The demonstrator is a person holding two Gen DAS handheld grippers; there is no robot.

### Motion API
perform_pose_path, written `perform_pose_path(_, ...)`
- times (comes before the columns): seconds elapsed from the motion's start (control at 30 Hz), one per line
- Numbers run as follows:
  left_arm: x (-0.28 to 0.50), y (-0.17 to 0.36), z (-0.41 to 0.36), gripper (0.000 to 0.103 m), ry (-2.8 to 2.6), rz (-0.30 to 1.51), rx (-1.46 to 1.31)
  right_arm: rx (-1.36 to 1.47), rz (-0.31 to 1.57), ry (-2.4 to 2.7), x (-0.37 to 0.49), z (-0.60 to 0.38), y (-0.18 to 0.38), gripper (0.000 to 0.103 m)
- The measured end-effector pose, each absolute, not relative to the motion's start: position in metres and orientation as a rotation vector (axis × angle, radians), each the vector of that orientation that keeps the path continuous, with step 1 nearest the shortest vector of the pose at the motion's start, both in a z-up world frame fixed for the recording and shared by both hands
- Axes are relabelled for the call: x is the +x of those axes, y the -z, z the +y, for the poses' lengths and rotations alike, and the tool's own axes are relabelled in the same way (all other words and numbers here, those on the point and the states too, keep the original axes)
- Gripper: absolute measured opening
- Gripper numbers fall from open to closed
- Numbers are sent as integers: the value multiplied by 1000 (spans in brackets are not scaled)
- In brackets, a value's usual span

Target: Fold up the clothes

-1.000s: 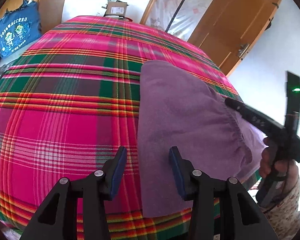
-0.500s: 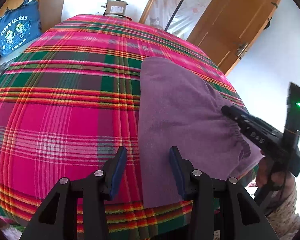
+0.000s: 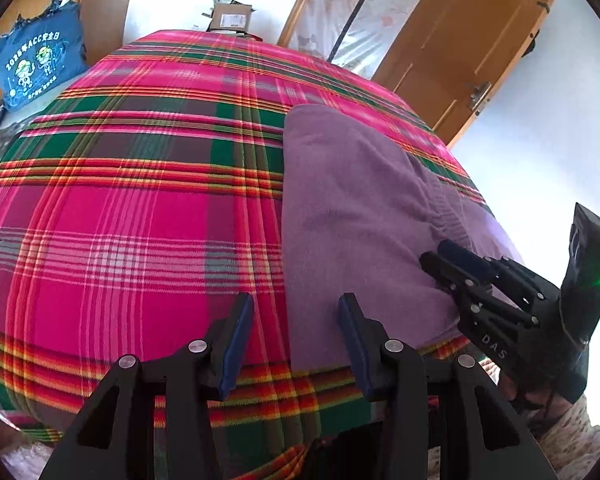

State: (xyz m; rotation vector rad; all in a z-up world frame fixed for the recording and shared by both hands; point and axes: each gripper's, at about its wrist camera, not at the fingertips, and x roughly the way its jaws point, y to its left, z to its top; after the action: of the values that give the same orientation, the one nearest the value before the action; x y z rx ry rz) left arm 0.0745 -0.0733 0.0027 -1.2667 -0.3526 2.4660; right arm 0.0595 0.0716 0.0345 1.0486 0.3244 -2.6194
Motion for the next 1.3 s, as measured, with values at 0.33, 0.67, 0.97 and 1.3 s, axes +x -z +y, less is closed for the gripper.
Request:
perform_pose_path(0.33,88,-5,-95,46,-2525,-402,-1256,1005,331,2628,68,64,-40,37)
perform_pose_path(0.67,88,-10,-131,46,-2612,-567,-1242,918,313,2394,85,-3,-46,53)
perform_pose_path(0.97,79,-9,-135,46,-2610,-564,-1253,972,496,2387,95,-44,-20,55)
perform_pose_path(1.3,51,-10,-125,46,-2483,-598,-1283,989,461,2444,101,-37,-20,33)
